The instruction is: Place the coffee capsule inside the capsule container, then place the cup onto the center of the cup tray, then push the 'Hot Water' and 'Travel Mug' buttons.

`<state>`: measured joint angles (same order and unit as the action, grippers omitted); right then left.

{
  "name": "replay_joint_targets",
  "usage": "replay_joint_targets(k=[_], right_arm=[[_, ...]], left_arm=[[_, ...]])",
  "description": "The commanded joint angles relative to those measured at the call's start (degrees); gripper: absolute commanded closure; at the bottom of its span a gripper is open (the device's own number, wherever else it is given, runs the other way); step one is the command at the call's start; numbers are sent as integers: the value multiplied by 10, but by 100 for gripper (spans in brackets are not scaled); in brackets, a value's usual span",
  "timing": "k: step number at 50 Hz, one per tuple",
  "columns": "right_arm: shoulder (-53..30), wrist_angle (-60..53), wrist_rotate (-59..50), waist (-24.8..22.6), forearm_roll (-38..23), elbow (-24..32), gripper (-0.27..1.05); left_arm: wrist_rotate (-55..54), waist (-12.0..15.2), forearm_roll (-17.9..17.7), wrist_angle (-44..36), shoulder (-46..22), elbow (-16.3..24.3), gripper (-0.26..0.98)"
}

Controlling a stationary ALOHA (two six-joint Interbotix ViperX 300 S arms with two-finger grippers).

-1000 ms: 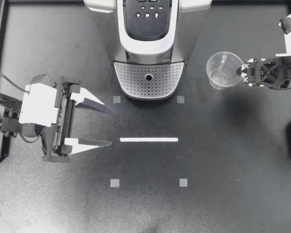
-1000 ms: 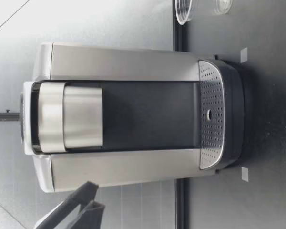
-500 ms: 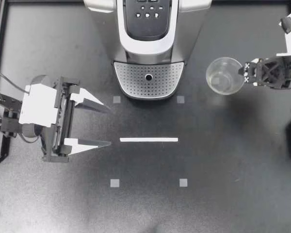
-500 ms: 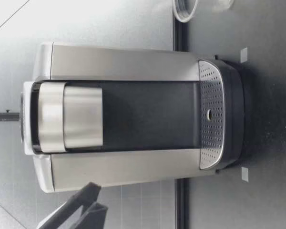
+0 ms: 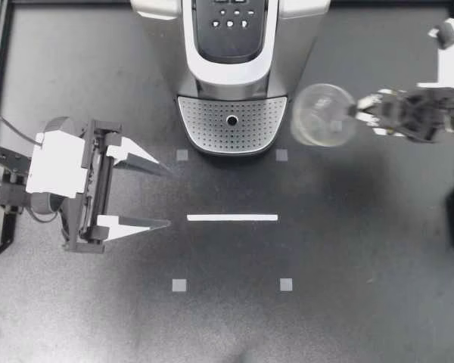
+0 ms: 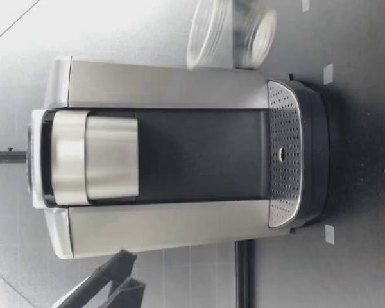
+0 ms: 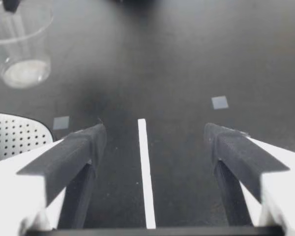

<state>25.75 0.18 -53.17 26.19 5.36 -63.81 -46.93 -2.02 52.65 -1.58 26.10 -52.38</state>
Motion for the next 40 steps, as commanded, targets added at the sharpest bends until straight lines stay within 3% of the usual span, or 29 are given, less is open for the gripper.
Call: replay_joint_targets(k=[1,40], right_arm=[[-27,-19,-3,-5,1,28,69],[-221,-40,-3,-41,0,186,69]], left_arm=[[0,1,-1,-3,8,6,3],[-1,1,-3,-3,25,-11,4]])
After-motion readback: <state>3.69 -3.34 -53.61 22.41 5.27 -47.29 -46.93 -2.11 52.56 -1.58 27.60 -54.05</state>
